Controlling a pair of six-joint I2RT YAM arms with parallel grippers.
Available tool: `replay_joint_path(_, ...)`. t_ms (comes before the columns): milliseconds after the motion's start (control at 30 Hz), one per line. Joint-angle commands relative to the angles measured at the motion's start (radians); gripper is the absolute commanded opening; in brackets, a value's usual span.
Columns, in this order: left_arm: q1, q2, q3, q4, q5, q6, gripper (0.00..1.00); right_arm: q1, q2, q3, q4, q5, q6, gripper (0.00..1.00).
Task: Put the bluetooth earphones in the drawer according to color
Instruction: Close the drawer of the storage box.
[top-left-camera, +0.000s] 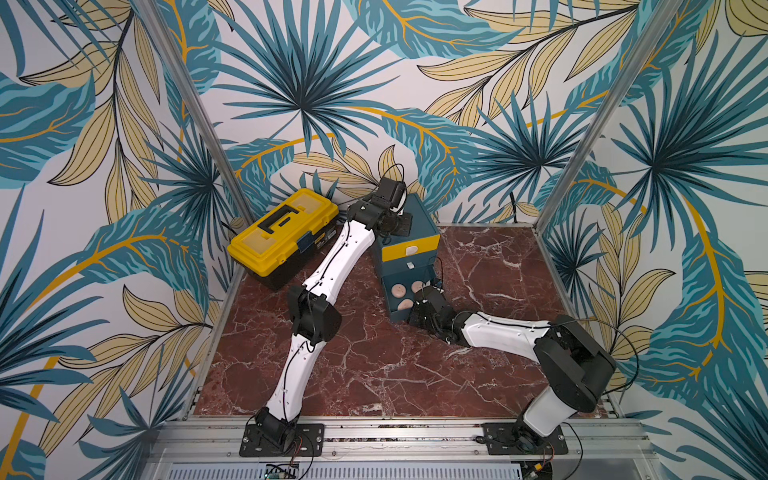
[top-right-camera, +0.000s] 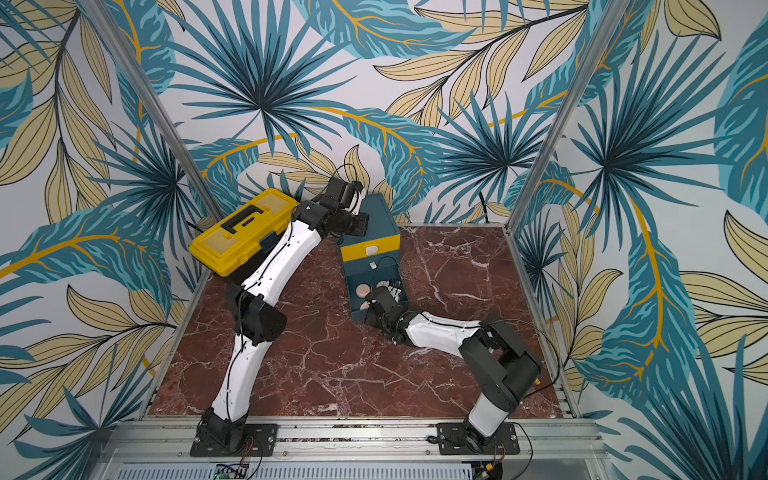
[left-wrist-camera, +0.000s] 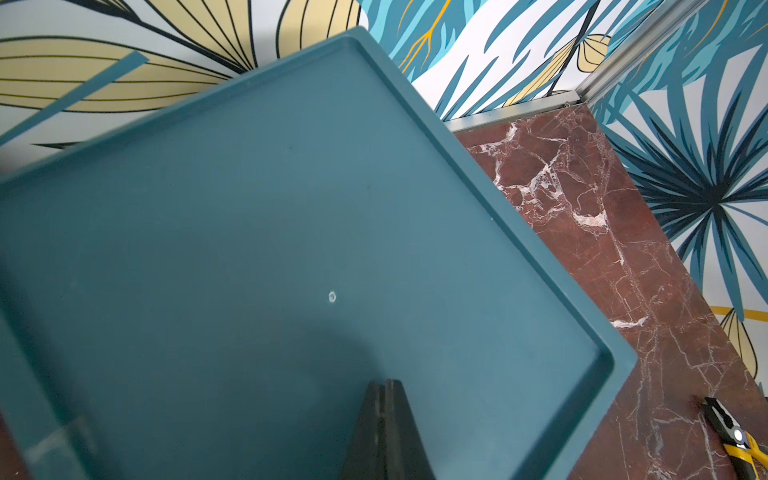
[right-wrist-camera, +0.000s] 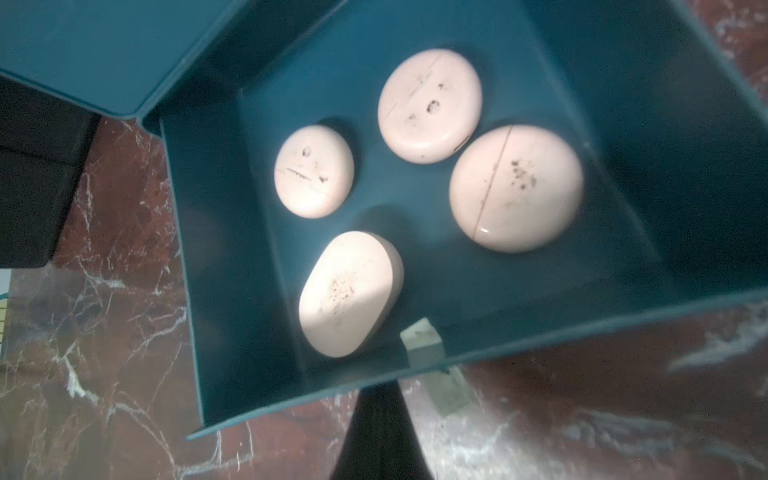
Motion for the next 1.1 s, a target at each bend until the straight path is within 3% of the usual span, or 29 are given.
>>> replay_joint_path(0, 0.002, 0.058, -0.045, -0.077, 0.011, 0.005, 0.00, -0.020, 0.040, 0.044, 0.056, 0.068, -0.047, 0.00)
replay_joint_path(533, -0.002, 0.071, -0.062, -0.090, 0.026, 0.011, 0.00, -0.058, 0.235, 0.127, 0.385, 0.151, 0.005, 0.00)
replay_joint_path(1067, -0.004, 0.067, -0.069, -0.094, 0.028, 0.016, 0.00, -0.060, 0.358, 0.101, 0.712, 0.199, 0.022, 0.00)
